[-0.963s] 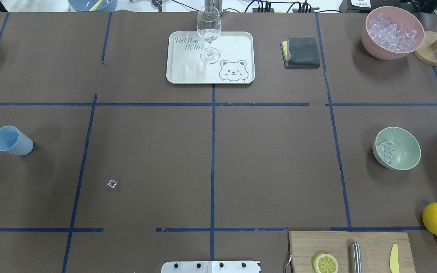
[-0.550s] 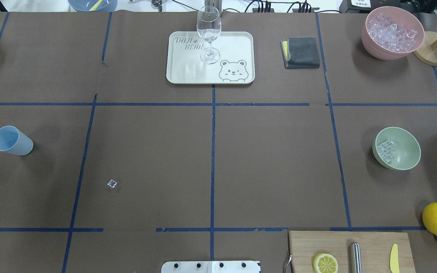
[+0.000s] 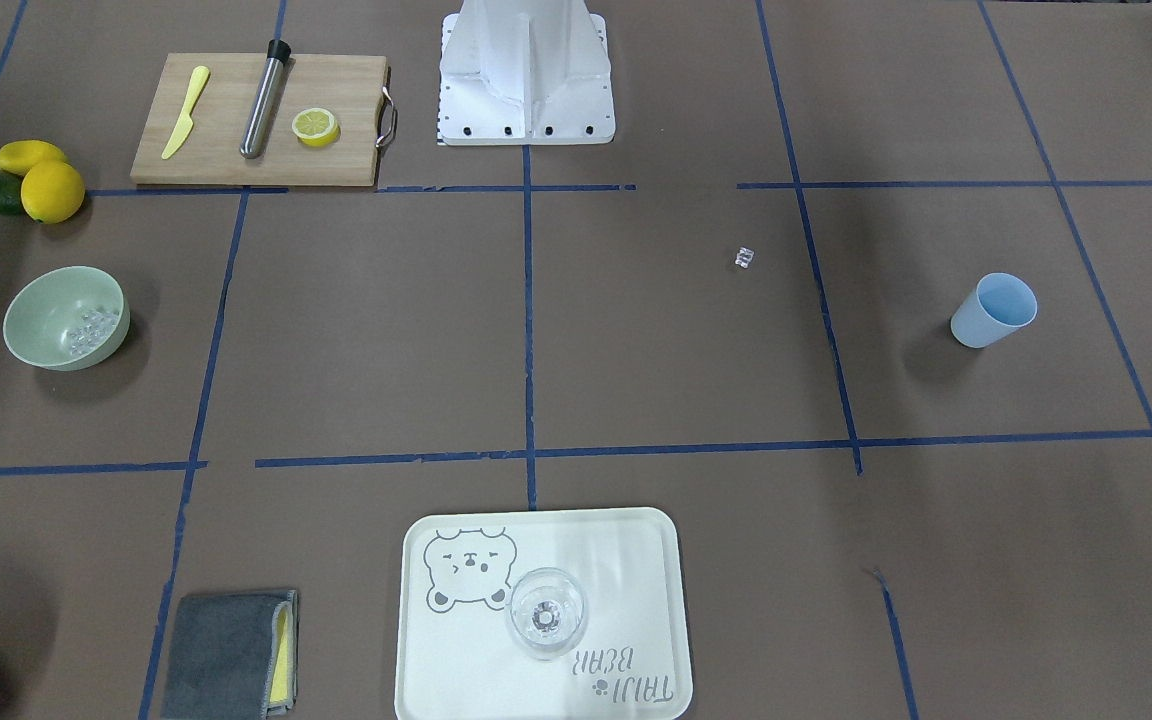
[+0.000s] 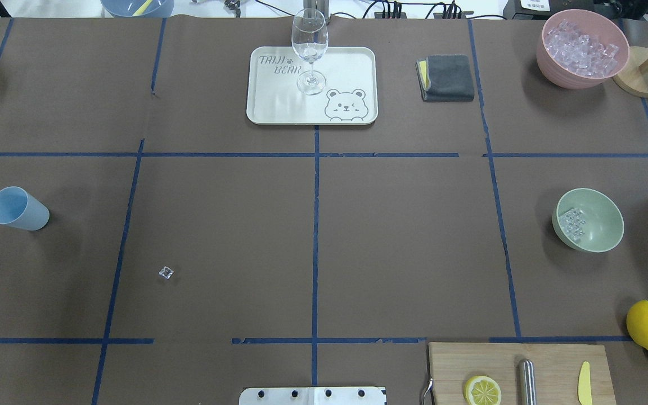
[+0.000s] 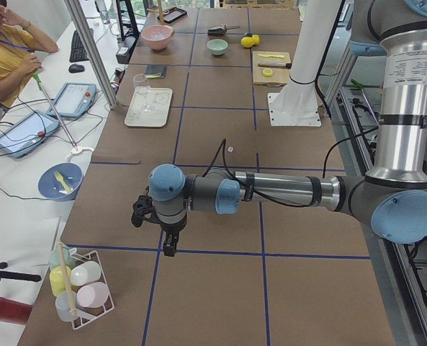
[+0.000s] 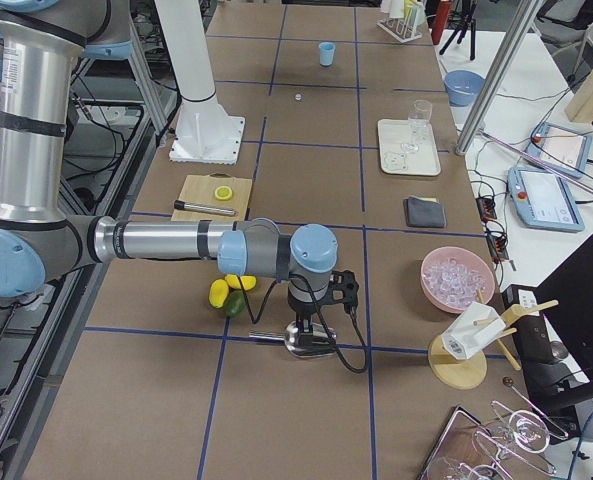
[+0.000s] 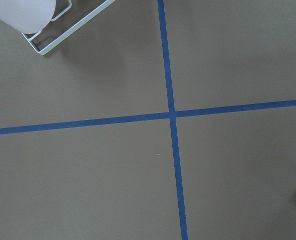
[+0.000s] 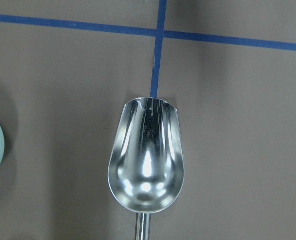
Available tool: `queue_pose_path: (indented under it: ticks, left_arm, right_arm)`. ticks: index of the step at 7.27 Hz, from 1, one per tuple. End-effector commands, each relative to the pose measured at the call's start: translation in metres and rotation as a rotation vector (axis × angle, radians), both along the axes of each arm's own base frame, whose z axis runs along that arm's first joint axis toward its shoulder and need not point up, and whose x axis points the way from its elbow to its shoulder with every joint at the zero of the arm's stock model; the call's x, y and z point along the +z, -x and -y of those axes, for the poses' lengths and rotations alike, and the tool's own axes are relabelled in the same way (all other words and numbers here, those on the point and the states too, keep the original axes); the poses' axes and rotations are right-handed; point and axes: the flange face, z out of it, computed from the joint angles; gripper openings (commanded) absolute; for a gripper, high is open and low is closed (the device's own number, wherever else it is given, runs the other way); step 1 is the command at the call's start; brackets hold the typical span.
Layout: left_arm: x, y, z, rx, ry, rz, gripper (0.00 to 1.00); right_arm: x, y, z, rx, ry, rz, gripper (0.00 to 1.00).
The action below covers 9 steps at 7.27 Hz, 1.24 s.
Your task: Pour ice into bowl
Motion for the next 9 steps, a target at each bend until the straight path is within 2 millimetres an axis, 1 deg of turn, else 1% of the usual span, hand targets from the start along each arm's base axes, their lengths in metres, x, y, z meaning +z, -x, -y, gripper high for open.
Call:
queue_pose_path:
  ticks: [1,9]
  left_arm:
    - [0.0005,-0.0002,-0.0002,0.0,0.0,-0.001,1.0]
    - [-0.0016,-0.001,0.0012,0.001,-0.019,-0.001,1.0]
  right_arm:
    - [0.0011,0.0,-0.0002,0.0,0.001,0.0,1.0]
    - [0.0013,0.0,0.001,0.0,0.001,0.0,1.0]
